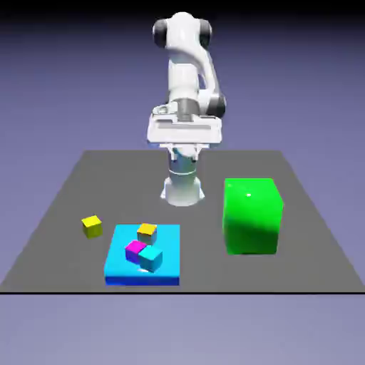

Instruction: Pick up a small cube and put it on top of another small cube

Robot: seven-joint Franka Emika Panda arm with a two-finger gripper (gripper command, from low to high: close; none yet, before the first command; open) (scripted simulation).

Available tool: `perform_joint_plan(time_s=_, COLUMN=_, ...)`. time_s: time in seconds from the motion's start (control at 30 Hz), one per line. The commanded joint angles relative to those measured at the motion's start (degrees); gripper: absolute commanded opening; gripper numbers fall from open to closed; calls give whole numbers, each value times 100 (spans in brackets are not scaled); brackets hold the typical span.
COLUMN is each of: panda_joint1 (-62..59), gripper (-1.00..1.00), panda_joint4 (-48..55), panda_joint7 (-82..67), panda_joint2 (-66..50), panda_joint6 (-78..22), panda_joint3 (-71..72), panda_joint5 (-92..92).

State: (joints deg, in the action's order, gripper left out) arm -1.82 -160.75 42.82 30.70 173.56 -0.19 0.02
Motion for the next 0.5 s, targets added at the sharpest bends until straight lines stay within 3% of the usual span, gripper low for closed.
perform_joint_plan(time_s=0.0, panda_joint1=-208, gripper=0, panda_joint4=21, panda_joint7=30, panda_joint2=-163, panda_joint6=-37, panda_joint3=-16, panda_joint5=1)
perform_joint_plan(time_s=0.47, panda_joint1=-3115, gripper=0, panda_joint4=309, panda_joint7=446, panda_joint2=-2437, panda_joint6=-553, panda_joint3=-235, panda_joint5=21)
